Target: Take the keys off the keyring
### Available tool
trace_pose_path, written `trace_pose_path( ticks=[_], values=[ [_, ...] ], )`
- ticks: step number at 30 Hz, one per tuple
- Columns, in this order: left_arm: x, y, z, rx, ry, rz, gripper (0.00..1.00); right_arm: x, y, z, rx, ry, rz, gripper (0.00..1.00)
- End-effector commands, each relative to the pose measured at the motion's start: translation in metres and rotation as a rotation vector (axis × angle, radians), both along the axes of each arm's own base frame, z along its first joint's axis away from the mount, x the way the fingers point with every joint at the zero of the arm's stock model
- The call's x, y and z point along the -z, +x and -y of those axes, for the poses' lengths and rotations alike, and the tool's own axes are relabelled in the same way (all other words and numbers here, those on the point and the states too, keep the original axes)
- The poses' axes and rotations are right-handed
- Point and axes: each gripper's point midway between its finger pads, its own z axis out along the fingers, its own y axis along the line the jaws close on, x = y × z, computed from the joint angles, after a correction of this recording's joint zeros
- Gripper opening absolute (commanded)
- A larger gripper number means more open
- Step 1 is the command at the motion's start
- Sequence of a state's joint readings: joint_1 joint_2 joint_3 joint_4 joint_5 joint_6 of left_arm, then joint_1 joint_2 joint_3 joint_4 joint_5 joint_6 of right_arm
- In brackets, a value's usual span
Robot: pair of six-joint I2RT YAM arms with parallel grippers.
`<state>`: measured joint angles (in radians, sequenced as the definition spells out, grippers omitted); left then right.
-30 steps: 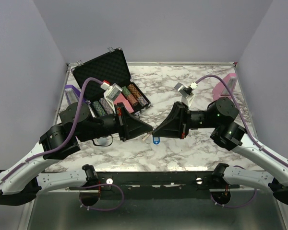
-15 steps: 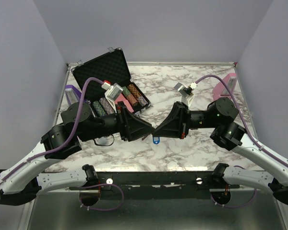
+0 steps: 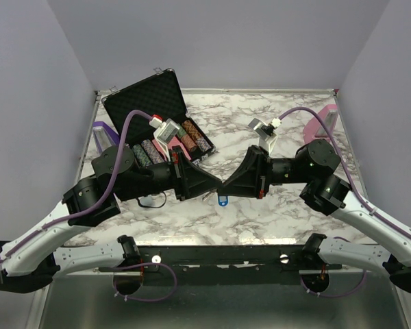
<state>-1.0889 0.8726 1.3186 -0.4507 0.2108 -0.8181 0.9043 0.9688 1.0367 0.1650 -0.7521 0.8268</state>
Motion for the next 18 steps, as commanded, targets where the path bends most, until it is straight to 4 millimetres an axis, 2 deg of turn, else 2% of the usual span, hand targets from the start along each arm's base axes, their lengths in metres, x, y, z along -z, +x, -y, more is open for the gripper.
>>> trace_pose_path(
  ticks=[1,3,5,6,7,9,10,12,18],
  values=[
    [0.002,-0.005,0.006,0.039,-0.001,0.003,0.10,-0.005,-0.001,0.002,0.004,0.022,0.023,0.01],
    [0.003,-0.006,0.009,0.050,0.002,0.004,0.01,-0.006,-0.001,0.002,0.005,0.023,0.024,0.01],
    [0.004,-0.006,0.010,0.055,0.005,0.004,0.00,-0.007,-0.002,0.003,0.003,0.024,0.025,0.01],
    [0.005,-0.006,0.010,0.053,0.007,0.003,0.00,-0.006,-0.002,0.003,0.001,0.021,0.022,0.06],
    [0.004,-0.006,0.010,0.053,0.005,0.004,0.00,-0.007,-0.003,0.004,0.002,0.022,0.027,0.34],
    [0.004,-0.005,0.008,0.043,0.005,0.006,0.00,-0.008,-0.003,0.006,0.013,0.017,0.031,0.78],
    [0.002,-0.005,0.006,0.040,0.001,0.010,0.00,-0.010,-0.003,0.008,0.026,0.018,0.039,0.88],
    [0.000,-0.006,0.003,0.036,-0.006,0.020,0.00,-0.013,-0.001,0.015,0.071,0.011,0.046,0.97],
    [-0.012,-0.012,-0.006,0.046,-0.055,0.054,0.00,-0.026,0.013,0.030,0.231,0.041,0.048,0.99]
  ],
)
